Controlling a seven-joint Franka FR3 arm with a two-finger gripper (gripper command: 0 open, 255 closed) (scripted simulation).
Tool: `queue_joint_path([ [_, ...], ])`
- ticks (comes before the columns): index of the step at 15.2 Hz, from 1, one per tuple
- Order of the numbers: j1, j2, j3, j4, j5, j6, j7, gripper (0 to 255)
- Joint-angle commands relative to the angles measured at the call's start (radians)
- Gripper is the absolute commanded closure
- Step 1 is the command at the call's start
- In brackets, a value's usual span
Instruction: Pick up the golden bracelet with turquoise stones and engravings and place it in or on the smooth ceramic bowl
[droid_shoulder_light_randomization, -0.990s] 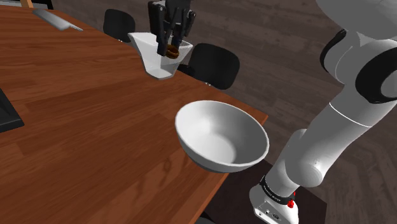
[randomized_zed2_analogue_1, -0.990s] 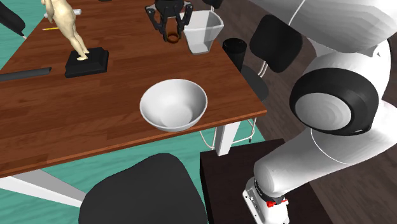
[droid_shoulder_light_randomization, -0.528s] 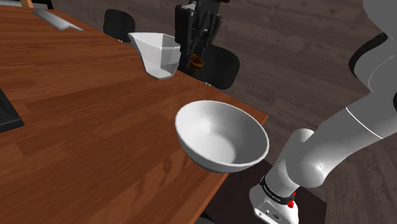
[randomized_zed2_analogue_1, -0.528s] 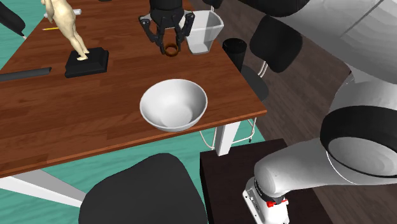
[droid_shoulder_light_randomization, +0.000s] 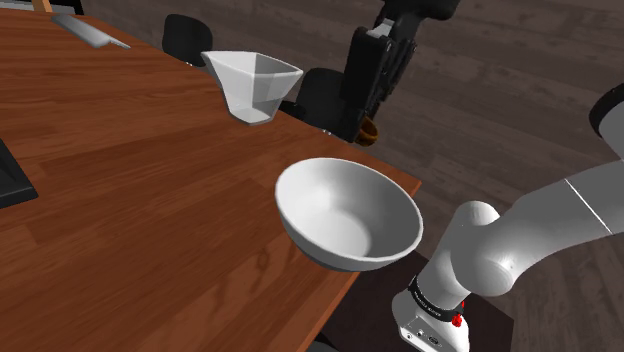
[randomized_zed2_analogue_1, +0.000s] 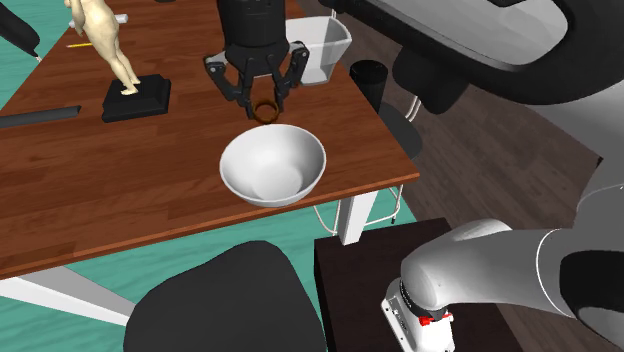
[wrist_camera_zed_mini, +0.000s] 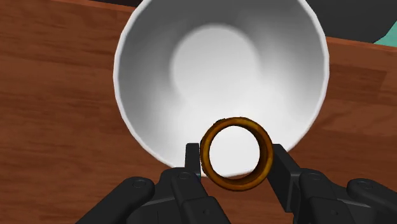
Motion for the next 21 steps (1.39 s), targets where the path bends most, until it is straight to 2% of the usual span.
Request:
queue_joint_path([
  [1, 0.011, -0.033, 0.002, -0.025, 0.016, -0.005, 0.013, 255],
  [15, 0.041, -0.144, -0.001, -0.308, 0.054, 0.171, -0.020, 255],
  [21, 0.041, -0.144, -0.001, -0.308, 0.054, 0.171, -0.020, 255],
])
